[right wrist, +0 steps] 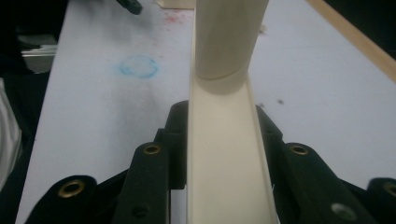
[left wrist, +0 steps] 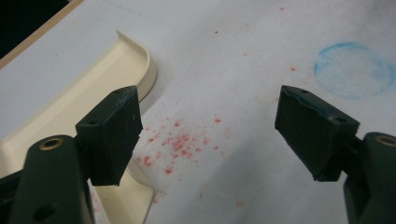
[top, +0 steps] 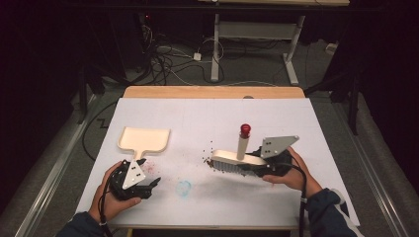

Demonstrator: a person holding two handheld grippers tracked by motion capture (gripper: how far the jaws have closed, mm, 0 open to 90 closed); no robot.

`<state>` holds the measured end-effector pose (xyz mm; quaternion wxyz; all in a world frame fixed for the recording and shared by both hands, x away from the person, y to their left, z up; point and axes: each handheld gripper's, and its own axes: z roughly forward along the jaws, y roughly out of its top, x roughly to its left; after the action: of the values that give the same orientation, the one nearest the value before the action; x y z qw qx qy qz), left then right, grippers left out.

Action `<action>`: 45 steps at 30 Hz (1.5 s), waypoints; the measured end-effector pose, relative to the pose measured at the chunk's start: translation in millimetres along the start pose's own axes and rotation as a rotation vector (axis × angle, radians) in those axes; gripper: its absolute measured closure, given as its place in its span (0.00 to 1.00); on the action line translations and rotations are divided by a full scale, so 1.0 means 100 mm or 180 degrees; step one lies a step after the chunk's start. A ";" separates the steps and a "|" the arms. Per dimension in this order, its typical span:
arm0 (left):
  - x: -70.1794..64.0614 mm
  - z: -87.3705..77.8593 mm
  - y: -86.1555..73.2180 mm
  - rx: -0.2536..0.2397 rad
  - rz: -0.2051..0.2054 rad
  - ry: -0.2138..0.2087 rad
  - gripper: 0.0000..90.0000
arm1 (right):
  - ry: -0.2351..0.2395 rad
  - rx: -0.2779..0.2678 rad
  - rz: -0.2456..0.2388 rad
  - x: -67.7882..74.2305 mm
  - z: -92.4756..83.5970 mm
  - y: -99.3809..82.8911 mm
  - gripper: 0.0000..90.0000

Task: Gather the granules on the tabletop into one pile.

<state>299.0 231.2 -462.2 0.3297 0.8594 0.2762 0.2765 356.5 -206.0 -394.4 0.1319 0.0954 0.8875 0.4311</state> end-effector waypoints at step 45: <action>-0.03 0.04 0.03 0.0041 0.0071 -0.0052 0.25 | -0.1295 -0.0002 0.0978 0.39 0.18 -0.20 0.75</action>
<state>300.5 226.1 -463.1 0.3233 0.8668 0.2656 0.2713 324.2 -194.5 -426.8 0.2408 0.3139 0.8176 0.4183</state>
